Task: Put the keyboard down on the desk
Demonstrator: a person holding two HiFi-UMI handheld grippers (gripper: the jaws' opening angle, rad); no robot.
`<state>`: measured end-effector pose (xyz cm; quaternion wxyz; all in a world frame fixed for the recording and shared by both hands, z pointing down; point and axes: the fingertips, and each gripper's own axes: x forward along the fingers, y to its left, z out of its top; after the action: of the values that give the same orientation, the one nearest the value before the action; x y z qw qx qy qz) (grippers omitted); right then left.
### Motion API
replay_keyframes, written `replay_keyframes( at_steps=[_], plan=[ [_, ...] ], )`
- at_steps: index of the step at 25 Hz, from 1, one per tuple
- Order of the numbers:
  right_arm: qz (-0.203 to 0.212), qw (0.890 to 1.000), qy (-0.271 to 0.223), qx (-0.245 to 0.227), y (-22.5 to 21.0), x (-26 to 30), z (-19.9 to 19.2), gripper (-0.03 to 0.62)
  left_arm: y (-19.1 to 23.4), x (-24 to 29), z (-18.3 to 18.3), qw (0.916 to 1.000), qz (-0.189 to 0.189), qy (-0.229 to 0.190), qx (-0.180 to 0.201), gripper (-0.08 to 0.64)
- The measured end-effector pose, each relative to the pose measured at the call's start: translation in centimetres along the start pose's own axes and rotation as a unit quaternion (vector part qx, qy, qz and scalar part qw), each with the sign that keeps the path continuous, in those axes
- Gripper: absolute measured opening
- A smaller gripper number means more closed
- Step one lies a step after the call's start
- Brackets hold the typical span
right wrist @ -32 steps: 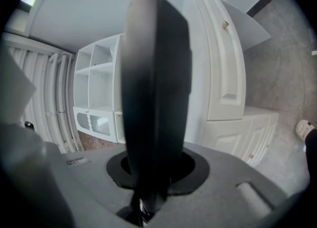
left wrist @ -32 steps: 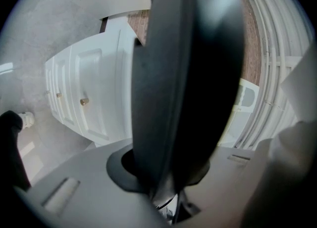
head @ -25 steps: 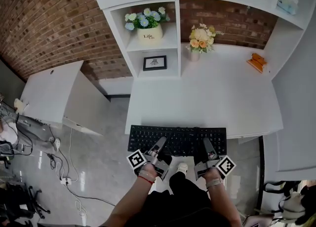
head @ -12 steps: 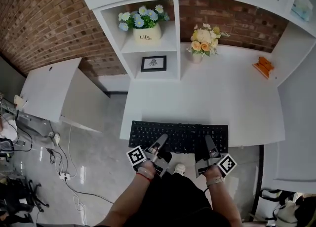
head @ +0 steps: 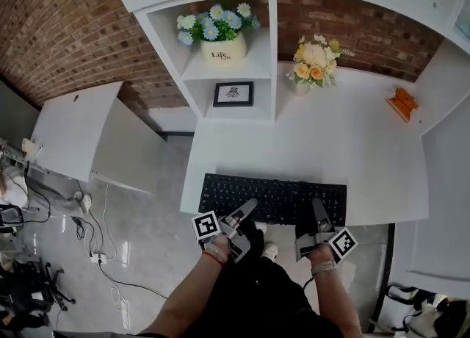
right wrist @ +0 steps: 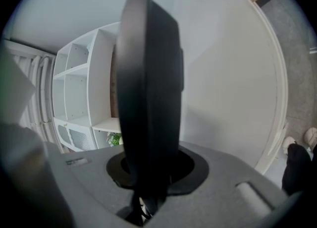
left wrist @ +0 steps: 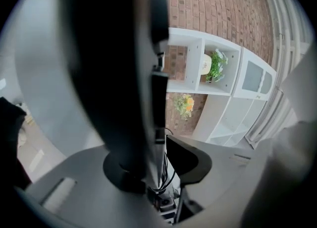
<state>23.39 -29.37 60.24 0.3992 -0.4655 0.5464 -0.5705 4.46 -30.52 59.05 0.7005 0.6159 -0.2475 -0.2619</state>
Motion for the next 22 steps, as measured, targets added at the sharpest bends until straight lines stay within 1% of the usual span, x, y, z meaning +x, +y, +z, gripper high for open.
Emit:
replay_keyframes(
  at_steps=[10, 14, 17, 22],
  plan=[
    [-0.029, 1.000, -0.011, 0.002, -0.4, 4.4, 1.6, 0.069, 0.5, 3.5, 2.9, 0.9994, 0.017, 0.024, -0.019, 0.127],
    [-0.038, 0.999, -0.009, 0.018, -0.8, 6.0, 1.4, 0.067, 1.7, 3.8, 4.6, 0.9984, 0.042, 0.023, -0.032, 0.141],
    [-0.045, 0.999, -0.011, 0.022, -1.1, 7.0, 1.7, 0.067, 1.2, 4.8, 5.4, 0.9981, 0.045, 0.024, -0.036, 0.146],
    [-0.059, 0.998, -0.010, 0.023, -1.3, 8.8, 2.2, 0.067, 2.0, 6.0, 6.7, 0.9967, 0.061, 0.020, -0.050, 0.150]
  ],
)
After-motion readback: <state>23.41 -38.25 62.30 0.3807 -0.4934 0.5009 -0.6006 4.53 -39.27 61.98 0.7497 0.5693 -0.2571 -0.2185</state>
